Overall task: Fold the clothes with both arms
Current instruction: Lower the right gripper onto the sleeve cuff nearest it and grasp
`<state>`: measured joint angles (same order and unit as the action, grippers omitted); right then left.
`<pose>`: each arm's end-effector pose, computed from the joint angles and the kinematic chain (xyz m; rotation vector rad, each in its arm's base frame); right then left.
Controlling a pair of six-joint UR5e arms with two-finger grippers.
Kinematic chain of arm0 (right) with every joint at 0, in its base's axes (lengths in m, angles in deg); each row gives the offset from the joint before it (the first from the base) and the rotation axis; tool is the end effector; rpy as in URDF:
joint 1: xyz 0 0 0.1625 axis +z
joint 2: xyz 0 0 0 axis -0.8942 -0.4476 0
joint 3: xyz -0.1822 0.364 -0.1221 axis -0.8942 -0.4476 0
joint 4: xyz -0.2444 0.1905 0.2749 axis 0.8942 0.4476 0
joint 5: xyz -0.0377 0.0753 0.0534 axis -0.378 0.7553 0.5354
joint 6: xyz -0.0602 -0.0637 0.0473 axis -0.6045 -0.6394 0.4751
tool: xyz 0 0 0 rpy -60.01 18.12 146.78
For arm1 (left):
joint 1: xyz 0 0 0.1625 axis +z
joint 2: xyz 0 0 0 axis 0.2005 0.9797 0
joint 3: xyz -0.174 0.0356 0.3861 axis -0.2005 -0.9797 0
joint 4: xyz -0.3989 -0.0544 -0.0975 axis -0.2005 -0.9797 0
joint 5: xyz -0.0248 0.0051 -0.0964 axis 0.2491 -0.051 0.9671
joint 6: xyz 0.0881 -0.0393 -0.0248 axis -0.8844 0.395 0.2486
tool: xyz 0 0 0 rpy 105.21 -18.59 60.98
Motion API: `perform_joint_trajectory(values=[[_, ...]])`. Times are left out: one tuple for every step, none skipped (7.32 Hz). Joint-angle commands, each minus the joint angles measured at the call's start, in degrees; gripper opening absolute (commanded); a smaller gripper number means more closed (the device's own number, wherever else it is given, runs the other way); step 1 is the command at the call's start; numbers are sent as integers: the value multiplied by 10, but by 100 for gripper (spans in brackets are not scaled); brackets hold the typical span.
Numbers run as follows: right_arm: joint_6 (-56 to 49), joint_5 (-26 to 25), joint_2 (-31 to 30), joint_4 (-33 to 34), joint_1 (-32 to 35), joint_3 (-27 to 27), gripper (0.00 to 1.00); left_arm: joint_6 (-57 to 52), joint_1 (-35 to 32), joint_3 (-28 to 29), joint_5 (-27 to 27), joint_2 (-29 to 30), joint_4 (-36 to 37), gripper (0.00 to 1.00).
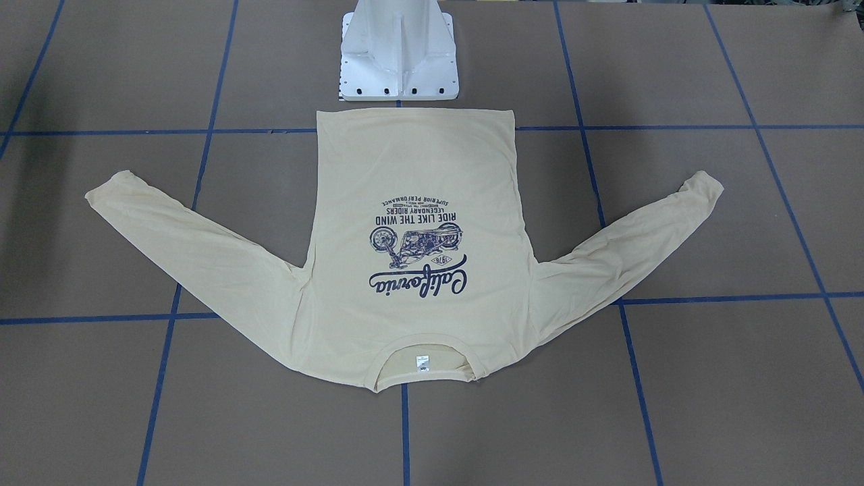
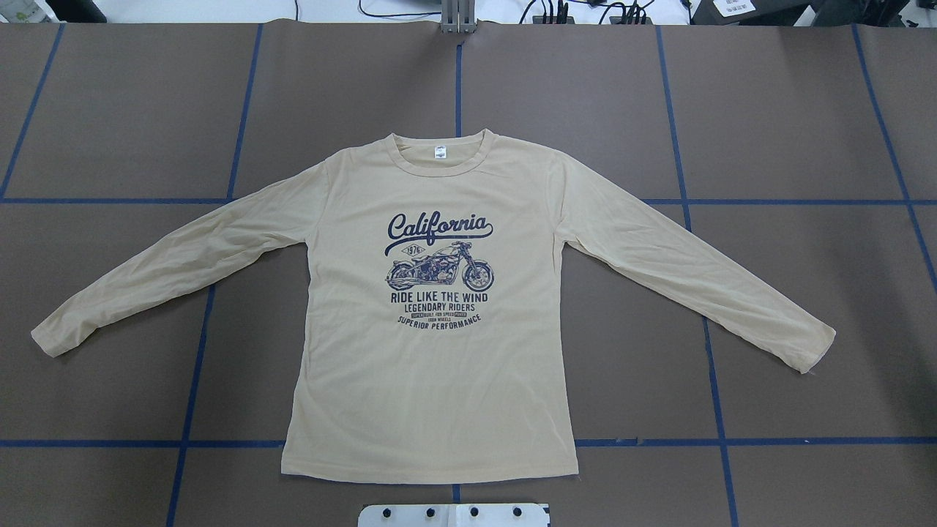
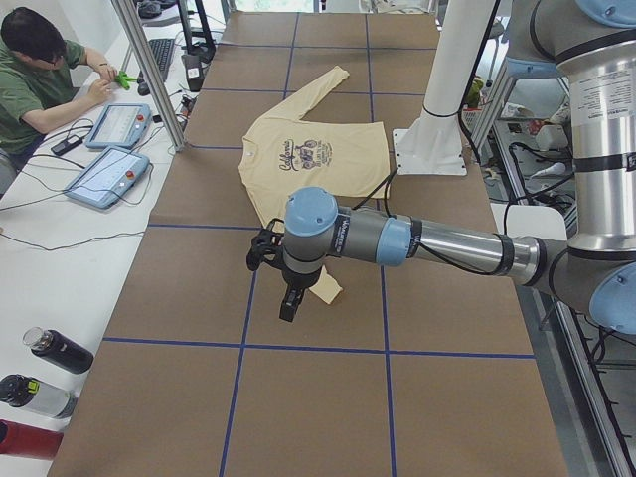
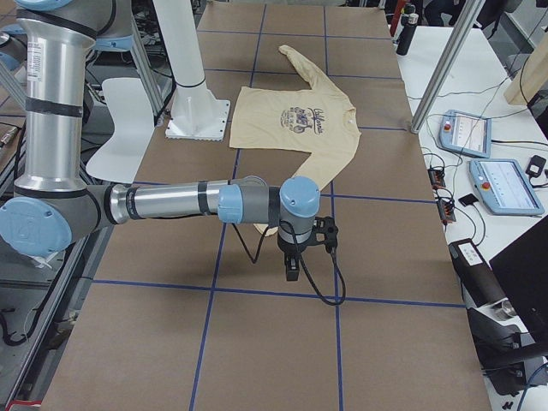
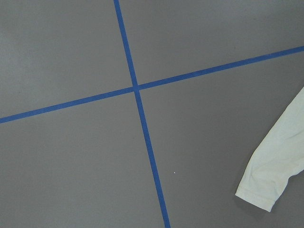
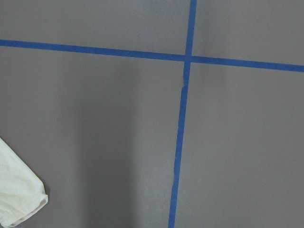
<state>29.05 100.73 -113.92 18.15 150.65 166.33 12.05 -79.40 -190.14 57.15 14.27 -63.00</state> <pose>0.0418 -0.4395 0.5973 0.0313 -0.7850 -0.1046 -0.0698 -0.4204 0.5601 0.2775 0.7614 0.2375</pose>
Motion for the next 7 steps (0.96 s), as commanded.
perform_joint_trajectory(values=[[20, 6, -3, -53, -21, 19, 100, -25, 0, 3, 5, 4, -39, 100], [120, 15, -10, -107, -50, 24, 100, -22, 0, 10, 5, 29, -74, 100], [249, 9, -25, -209, -96, 24, 100, -22, 1, 32, 3, 66, -115, 100], [361, -10, -58, -324, -147, 24, 100, -22, 3, 47, 6, 73, -119, 100], [432, -31, -85, -400, -186, 24, 100, -22, 7, 52, 7, 75, -122, 100], [479, -68, -95, -431, -223, 29, 100, -23, 7, 52, 7, 75, -121, 100], [511, -126, -104, -437, -272, 42, 100, -23, 7, 52, 7, 74, -120, 100]])
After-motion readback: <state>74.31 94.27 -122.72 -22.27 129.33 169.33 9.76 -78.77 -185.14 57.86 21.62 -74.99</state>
